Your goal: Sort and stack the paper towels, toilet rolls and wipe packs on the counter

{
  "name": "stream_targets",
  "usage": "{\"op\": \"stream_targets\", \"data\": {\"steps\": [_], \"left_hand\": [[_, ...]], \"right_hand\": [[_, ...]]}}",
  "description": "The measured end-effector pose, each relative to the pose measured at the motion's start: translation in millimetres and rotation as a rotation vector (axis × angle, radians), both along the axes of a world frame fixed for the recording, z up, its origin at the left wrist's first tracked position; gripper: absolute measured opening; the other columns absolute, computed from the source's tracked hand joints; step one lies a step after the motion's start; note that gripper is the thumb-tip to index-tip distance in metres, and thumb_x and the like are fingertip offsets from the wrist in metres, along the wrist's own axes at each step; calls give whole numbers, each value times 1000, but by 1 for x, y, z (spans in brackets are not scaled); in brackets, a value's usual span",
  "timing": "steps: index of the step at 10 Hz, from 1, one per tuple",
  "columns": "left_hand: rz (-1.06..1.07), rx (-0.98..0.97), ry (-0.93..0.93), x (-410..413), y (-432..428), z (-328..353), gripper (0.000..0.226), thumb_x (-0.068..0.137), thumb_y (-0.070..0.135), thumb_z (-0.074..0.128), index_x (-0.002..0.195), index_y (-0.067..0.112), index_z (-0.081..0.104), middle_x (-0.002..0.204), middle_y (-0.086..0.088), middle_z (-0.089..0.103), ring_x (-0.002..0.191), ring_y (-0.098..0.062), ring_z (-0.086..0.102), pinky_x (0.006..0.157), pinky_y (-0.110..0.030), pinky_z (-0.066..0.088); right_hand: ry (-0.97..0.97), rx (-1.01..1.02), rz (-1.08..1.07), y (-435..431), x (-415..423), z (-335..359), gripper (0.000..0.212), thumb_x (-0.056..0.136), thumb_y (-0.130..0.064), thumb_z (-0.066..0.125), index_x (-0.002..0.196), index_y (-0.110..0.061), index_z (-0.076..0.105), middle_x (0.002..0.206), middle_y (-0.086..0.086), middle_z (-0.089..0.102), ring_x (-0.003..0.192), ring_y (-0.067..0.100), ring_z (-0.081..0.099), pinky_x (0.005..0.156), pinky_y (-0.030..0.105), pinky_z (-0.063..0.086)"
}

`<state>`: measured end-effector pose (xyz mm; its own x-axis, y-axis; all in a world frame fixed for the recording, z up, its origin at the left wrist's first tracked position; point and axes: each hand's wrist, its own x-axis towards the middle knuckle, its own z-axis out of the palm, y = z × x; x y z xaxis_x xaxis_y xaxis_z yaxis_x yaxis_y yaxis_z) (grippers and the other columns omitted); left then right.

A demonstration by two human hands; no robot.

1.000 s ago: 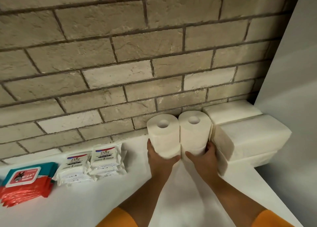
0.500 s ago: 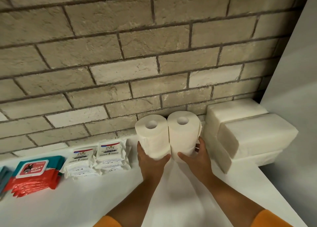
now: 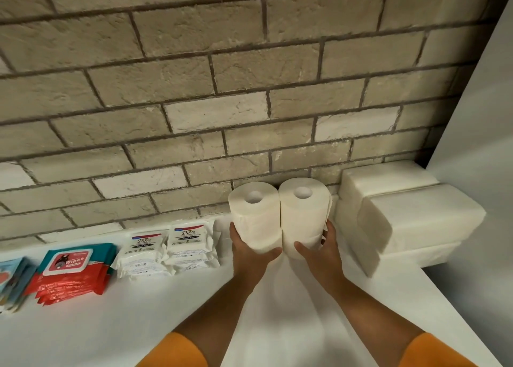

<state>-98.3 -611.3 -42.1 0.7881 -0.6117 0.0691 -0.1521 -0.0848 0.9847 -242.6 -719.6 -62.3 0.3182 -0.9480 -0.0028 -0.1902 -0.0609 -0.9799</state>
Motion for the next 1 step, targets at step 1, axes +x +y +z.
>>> {"op": "stream_targets", "data": {"steps": [1], "left_hand": [[-62, 74, 239, -4, 20, -9, 146, 53, 23, 99, 156, 26, -3, 147, 4, 41, 131, -14, 45, 108, -32, 41]], "right_hand": [[50, 117, -81, 22, -4, 3, 117, 64, -49, 90, 157, -33, 21, 157, 7, 34, 140, 33, 44, 110, 57, 43]]}}
